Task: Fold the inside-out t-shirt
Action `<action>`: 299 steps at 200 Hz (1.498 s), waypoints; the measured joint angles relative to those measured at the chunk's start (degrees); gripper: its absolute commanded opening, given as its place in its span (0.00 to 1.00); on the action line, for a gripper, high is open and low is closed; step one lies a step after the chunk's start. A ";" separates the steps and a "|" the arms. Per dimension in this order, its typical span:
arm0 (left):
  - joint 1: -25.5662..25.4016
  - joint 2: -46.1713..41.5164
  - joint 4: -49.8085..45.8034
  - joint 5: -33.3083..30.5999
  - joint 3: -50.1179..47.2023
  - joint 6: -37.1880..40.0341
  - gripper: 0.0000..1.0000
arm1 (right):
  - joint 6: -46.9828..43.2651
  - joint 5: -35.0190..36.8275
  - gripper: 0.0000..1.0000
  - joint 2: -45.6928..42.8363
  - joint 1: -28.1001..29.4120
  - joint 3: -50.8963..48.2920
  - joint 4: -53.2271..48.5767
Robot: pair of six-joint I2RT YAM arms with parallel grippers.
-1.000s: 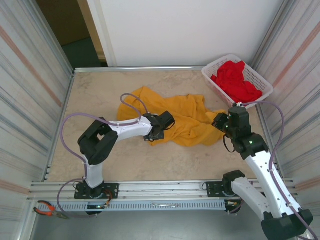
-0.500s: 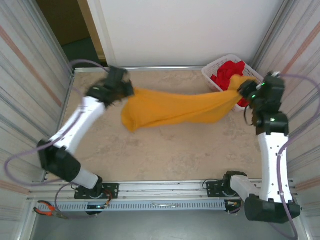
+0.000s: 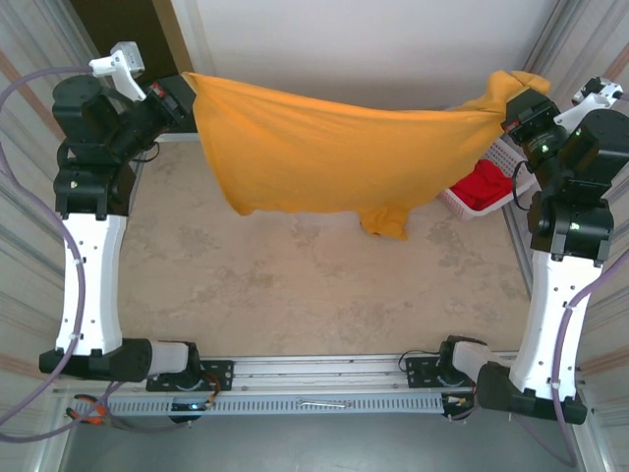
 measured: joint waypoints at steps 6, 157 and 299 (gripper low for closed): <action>0.28 0.42 0.09 0.57 0.20 -0.52 0.00 | 0.22 -0.35 0.00 -0.02 0.00 0.13 -0.11; 3.41 -1.66 -1.51 -0.76 2.99 -2.14 0.00 | 0.48 -4.02 0.00 6.67 2.67 14.34 1.46; 5.51 1.99 1.66 2.67 1.05 -6.99 0.00 | -0.81 -3.61 0.00 5.49 8.15 8.76 -0.81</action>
